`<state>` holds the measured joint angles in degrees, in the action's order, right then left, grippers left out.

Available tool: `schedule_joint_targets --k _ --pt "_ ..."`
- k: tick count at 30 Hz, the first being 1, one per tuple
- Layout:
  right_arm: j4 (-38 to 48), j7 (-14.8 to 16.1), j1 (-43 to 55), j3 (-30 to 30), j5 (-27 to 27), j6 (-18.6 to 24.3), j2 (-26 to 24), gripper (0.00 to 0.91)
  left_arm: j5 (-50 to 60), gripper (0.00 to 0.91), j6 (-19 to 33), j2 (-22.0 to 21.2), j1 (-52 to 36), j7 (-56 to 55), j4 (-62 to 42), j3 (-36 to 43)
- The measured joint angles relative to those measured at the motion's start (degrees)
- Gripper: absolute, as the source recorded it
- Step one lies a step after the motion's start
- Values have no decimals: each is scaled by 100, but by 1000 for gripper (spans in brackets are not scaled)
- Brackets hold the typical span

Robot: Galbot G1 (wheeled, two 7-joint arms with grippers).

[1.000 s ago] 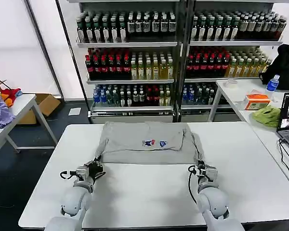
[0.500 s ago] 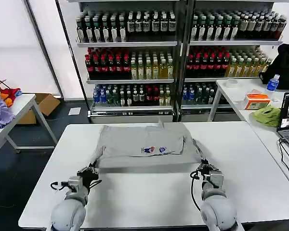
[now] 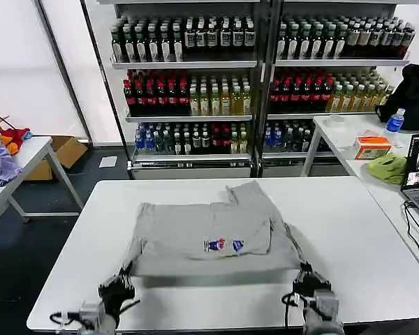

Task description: Fold and organize the clothes.

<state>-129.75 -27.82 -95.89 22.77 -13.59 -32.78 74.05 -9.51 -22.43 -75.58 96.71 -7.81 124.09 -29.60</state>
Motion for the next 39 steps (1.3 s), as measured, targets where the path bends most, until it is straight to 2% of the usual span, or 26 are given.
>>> schedule_joint_targets --k 1,2,3,4,6,15,23,31,39 --pt "-30 -1 -76 15 19 1 22 181 47 10 26 -28 113 -5 42 14" --pt "-49 -9 -143 23 29 0 47 907 84 10 43 -50 208 -14 78 26" --pt "-55 -22 -189 23 35 -5 73 907 123 10 62 -69 286 -17 107 35" --pt "-57 -34 -233 24 45 -8 95 907 174 252 94 -83 376 -15 132 52" --pt "-69 -39 -350 26 63 -9 112 907 263 907 127 -119 499 -12 152 78" --pt "-344 -40 -679 221 -3 -18 30 907 421 907 230 -211 932 45 323 59" --pt "-707 80 -515 419 -100 -29 74 907 195 907 186 -286 1099 216 910 138" --pt "-518 339 297 675 -413 11 -50 907 -127 907 166 -204 676 588 1298 -6" --pt "279 834 1550 593 -708 -13 -427 907 -464 907 198 230 -213 935 830 -212"
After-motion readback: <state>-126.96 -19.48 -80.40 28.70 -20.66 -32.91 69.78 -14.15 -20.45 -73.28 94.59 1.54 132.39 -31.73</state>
